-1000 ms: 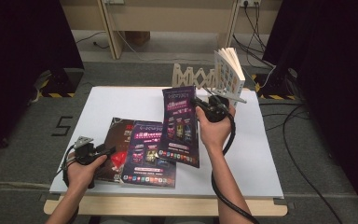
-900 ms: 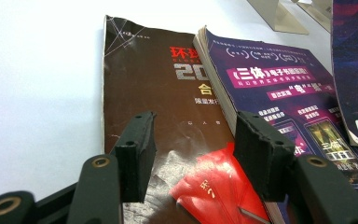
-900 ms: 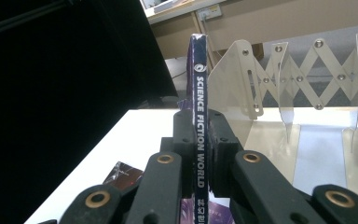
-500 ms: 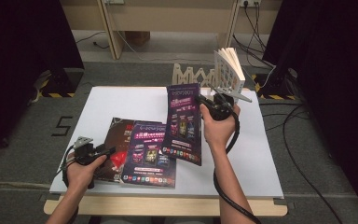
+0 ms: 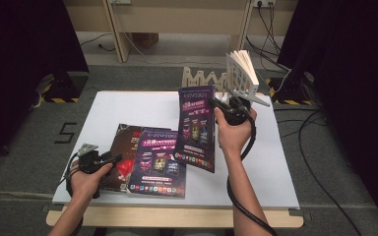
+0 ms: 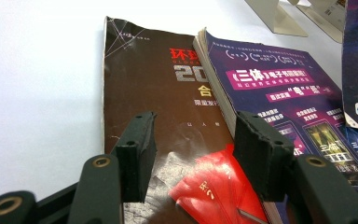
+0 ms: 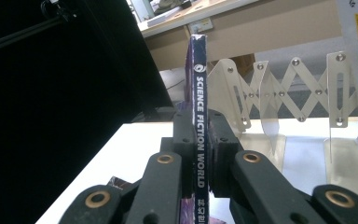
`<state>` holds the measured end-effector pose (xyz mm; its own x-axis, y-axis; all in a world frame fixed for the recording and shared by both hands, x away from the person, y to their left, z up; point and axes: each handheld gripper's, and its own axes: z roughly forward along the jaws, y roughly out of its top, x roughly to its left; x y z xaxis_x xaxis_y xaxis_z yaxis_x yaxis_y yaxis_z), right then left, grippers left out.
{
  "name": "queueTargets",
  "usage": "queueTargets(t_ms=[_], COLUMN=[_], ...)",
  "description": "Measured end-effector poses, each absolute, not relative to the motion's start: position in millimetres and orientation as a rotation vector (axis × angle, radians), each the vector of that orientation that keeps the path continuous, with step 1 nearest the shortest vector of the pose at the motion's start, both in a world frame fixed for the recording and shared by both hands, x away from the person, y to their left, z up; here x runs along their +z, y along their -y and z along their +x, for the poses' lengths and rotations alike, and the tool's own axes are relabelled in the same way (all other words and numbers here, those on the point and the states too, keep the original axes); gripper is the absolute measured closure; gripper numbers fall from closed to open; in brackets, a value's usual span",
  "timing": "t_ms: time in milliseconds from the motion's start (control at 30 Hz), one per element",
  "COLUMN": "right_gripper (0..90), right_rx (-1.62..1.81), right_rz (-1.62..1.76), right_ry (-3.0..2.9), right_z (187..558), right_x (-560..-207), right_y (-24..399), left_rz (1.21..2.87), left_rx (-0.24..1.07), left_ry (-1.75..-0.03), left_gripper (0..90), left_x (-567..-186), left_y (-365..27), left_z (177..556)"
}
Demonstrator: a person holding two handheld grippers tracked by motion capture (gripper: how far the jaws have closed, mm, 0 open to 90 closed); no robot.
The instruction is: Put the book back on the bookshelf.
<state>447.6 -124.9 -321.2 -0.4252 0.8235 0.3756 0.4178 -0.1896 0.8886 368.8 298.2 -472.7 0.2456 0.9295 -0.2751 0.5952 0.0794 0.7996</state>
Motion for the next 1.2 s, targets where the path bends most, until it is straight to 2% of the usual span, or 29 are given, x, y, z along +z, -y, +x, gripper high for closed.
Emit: queueTargets(t_ms=[1200], right_gripper=[84.6], right_rx=[1.624], right_rz=[1.456], right_ry=[-1.613], right_z=[456], right_x=[-314], right_y=[144], left_rz=[1.617], left_rx=[0.45], left_ry=[-1.448], left_gripper=[47.8], left_x=[-473], left_y=[-296], left_z=[369])
